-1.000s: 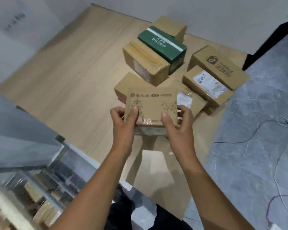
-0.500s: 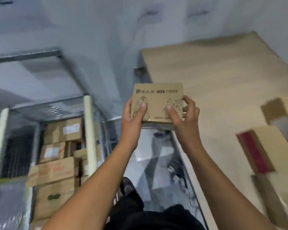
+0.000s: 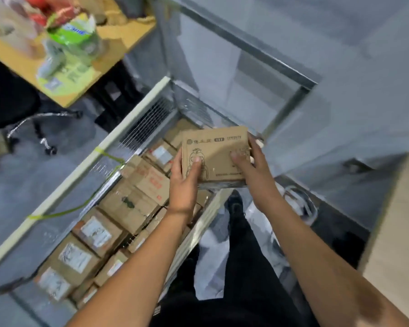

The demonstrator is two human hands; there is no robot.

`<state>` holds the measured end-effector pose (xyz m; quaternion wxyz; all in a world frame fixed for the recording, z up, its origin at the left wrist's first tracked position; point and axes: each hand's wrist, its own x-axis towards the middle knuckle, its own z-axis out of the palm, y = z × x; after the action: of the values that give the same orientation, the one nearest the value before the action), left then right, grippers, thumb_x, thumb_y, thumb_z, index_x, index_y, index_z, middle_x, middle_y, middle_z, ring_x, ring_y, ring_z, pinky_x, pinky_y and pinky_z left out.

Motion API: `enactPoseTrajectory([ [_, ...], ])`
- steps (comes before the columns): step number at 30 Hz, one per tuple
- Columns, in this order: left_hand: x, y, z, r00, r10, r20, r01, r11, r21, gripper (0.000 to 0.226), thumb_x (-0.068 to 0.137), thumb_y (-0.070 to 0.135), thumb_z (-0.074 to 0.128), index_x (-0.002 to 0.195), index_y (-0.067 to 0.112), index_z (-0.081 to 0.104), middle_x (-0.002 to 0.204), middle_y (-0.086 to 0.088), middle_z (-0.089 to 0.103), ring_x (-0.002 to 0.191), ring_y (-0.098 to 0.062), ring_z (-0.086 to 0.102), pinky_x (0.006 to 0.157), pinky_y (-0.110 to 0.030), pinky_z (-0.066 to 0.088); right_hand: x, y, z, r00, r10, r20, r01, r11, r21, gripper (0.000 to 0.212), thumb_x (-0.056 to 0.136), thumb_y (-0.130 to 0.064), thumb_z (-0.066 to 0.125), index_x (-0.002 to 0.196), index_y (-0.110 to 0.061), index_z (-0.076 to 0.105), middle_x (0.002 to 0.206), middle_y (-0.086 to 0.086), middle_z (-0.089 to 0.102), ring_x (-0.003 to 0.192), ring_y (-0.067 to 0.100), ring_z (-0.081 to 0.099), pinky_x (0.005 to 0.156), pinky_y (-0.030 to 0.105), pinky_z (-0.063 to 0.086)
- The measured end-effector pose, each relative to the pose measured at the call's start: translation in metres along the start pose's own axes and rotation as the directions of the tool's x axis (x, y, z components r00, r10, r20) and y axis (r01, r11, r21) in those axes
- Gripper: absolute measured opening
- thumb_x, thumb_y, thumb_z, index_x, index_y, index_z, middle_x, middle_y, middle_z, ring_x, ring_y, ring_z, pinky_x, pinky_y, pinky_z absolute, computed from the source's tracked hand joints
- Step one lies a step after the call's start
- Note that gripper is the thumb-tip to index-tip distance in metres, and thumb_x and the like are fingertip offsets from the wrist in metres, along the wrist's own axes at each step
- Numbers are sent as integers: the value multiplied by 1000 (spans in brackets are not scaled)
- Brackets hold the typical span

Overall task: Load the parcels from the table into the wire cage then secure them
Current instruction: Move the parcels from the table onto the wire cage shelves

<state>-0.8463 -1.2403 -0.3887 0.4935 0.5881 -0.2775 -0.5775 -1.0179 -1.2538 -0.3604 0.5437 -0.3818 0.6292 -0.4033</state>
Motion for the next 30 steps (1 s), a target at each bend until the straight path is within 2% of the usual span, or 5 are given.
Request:
enactPoseTrajectory([
  [7,91,-29,2,924,-169,-342,158,986,-62,75,75,68,78,142,45,52,139,7,65,126,-21,64,106,-56,51,153,25,31,916,142,375,-56,972,-230,69,92,-55,69,151,-53,35,145,-13,55,114,-3,62,76,14,50],
  [12,163,-71,-1,881,-203,-427,213,977,-24,48,85,62,73,126,66,49,137,16,64,127,-11,62,110,-49,50,252,66,61,839,205,504,-23,939,-343,70,93,-54,69,153,-52,33,145,-11,56,121,10,62,92,34,57],
  [19,261,-175,-53,798,-23,-602,250,922,295,32,98,55,62,125,57,45,118,27,63,108,15,59,85,-6,47,353,188,138,750,267,605,-32,929,-369,74,91,-52,73,154,-52,33,147,-20,54,129,-4,54,100,23,47],
  [25,323,-252,-117,749,164,-642,384,683,621,56,97,61,55,128,15,54,133,-11,55,136,-33,38,116,-55,31,410,282,209,735,221,641,104,897,-429,59,99,-38,68,150,-36,39,116,-49,52,98,-32,52,75,-7,38],
  [30,352,-271,-132,652,98,-752,488,704,516,68,95,69,50,122,6,55,124,-19,58,126,-40,48,113,-58,31,434,305,247,782,258,567,193,765,-614,55,90,-66,62,120,-20,60,115,-20,58,102,-3,58,74,5,36],
])
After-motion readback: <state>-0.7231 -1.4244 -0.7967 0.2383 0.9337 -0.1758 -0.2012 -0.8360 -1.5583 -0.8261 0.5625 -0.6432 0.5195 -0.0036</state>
